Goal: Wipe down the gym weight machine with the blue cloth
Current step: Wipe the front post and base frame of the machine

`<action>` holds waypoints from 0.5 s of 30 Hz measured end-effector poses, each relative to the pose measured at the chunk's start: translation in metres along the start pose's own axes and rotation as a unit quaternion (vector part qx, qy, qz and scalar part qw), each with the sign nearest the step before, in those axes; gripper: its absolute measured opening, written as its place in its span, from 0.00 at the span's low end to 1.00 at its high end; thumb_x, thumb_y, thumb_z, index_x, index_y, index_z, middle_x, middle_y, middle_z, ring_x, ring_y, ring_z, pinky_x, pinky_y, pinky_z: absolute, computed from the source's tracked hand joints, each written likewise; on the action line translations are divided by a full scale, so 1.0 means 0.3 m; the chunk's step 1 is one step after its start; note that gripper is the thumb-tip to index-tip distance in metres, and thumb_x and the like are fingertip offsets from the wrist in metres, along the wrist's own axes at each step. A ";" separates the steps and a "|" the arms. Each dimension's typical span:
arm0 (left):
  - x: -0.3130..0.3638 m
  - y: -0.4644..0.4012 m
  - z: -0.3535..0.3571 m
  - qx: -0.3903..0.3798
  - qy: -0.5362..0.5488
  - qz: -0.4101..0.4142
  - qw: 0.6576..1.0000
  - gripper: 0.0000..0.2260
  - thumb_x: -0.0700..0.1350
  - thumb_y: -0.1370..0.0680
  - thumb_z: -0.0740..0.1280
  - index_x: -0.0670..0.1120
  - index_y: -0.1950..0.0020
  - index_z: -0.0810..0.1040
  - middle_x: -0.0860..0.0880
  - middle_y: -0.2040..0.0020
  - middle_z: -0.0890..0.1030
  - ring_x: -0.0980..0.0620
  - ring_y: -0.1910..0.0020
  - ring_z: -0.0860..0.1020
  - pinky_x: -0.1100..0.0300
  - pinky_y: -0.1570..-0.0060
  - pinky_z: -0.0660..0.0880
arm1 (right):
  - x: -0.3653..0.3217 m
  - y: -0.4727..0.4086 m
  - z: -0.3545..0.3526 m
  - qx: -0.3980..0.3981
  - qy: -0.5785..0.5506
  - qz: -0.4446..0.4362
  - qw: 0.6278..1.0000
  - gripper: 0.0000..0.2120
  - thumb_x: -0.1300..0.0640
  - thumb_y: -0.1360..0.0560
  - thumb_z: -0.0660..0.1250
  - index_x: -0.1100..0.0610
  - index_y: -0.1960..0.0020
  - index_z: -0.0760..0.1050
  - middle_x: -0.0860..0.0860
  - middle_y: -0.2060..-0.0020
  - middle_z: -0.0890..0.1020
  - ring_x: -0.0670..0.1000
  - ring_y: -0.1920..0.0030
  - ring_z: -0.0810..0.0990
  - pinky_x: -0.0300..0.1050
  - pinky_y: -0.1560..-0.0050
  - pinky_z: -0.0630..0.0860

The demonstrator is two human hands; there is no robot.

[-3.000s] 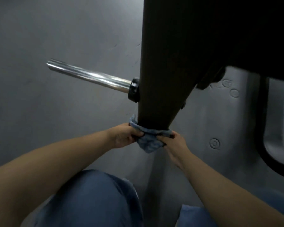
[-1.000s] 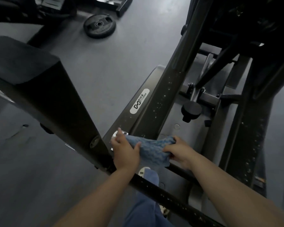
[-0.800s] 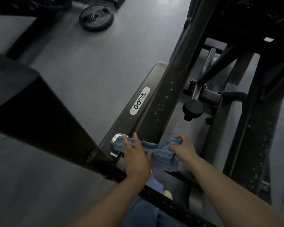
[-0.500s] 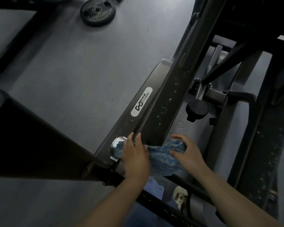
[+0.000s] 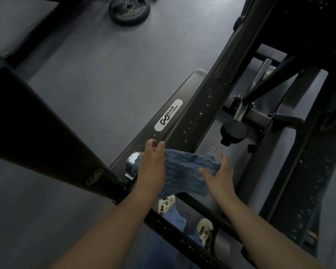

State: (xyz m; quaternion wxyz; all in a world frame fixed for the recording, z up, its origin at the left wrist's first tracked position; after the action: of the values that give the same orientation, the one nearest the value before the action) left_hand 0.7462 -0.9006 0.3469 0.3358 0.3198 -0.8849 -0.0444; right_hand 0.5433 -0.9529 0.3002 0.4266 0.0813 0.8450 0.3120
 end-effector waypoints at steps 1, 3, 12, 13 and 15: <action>-0.005 0.007 0.025 -0.005 0.000 0.000 1.000 0.15 0.42 0.19 0.57 0.44 0.32 0.63 0.45 0.32 0.64 0.46 0.39 0.70 0.56 0.45 0.72 | 0.007 -0.001 0.016 -0.011 0.024 0.008 1.000 0.37 0.54 0.25 0.68 0.54 0.24 0.51 0.55 0.27 0.58 0.54 0.28 0.60 0.49 0.31 0.62; -0.012 0.027 0.090 -0.005 -0.096 0.032 0.995 0.19 0.47 0.19 0.56 0.41 0.30 0.63 0.43 0.27 0.58 0.45 0.32 0.65 0.55 0.38 0.70 | 0.016 -0.014 0.068 -0.044 0.071 0.008 0.996 0.33 0.52 0.24 0.66 0.55 0.24 0.55 0.55 0.26 0.58 0.55 0.28 0.60 0.52 0.29 0.61; -0.143 0.092 0.285 -0.026 -0.213 0.024 0.976 0.32 0.61 0.20 0.39 0.40 0.26 0.56 0.36 0.27 0.62 0.39 0.28 0.57 0.46 0.31 0.53 | 0.017 0.007 0.274 -0.162 0.007 0.052 0.985 0.10 0.57 0.19 0.56 0.61 0.42 0.71 0.51 0.53 0.79 0.40 0.61 0.73 0.27 0.68 0.66; -0.156 0.114 0.290 -0.024 -0.213 0.024 0.976 0.31 0.61 0.20 0.39 0.40 0.26 0.55 0.36 0.28 0.63 0.40 0.28 0.57 0.46 0.31 0.54 | 0.031 0.015 0.284 -0.163 0.021 0.055 0.985 0.10 0.57 0.19 0.57 0.61 0.43 0.71 0.50 0.55 0.78 0.40 0.62 0.73 0.28 0.69 0.66; -0.185 0.158 0.287 -0.004 -0.213 0.031 0.977 0.30 0.60 0.19 0.40 0.42 0.23 0.50 0.37 0.27 0.61 0.41 0.26 0.54 0.47 0.30 0.52 | 0.050 0.032 0.306 -0.170 0.049 0.056 0.983 0.08 0.56 0.20 0.57 0.60 0.46 0.70 0.52 0.53 0.79 0.41 0.62 0.74 0.31 0.69 0.67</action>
State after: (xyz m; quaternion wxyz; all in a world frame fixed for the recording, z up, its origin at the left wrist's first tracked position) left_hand 0.6987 -0.8417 0.2630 0.1423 0.2735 -0.9455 -0.1048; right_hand 0.6036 -0.8970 0.2555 0.3745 0.0396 0.7936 0.4778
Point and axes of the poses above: each hand's wrist, its own y-axis away from the middle knuckle, its own z-axis out of the palm, x = y × z, the point moved 10 cm from there along -y, towards the middle knuckle
